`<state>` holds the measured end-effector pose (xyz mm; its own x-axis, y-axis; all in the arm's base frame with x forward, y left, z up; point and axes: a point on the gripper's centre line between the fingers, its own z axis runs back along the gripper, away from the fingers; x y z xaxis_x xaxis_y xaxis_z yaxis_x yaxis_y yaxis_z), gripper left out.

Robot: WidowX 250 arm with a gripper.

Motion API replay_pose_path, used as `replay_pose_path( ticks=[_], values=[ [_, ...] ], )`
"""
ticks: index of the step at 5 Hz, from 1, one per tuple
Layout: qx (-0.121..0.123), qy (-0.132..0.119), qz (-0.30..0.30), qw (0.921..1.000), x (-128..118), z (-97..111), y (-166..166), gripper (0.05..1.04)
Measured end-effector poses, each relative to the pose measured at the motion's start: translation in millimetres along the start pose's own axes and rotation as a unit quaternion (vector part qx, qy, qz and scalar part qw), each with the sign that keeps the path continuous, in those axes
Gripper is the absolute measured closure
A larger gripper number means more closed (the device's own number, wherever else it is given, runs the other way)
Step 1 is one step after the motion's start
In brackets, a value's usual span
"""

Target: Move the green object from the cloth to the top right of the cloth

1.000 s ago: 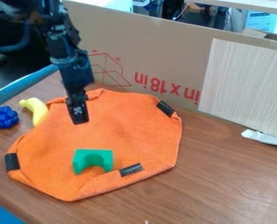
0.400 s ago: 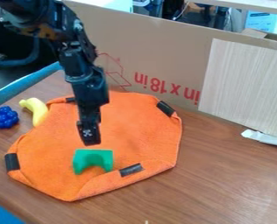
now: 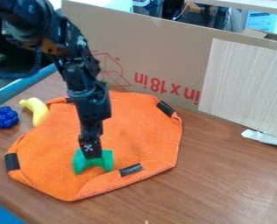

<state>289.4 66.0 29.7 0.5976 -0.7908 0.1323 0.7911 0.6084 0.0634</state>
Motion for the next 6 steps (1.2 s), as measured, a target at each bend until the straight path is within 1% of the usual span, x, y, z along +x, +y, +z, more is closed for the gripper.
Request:
replay_pose_path(
  ticks=[1, 2, 3, 4, 5, 6],
  values=[
    [0.009, 0.007, -0.005, 0.9999, 2, -7, -7, 0.113],
    [0.013, 0.009, 0.011, 0.9998, 2, -10, -6, 0.389],
    [0.013, 0.017, 0.022, 0.9995, -1, -16, -5, 0.697],
    [0.015, 0.02, 0.026, 0.9993, -2, -17, -4, 0.874],
    [0.011, 0.02, 0.025, 0.9994, -2, -17, -6, 0.882],
    [-0.012, 0.002, 0.043, 0.999, 5, -3, -13, 0.882]
  ],
)
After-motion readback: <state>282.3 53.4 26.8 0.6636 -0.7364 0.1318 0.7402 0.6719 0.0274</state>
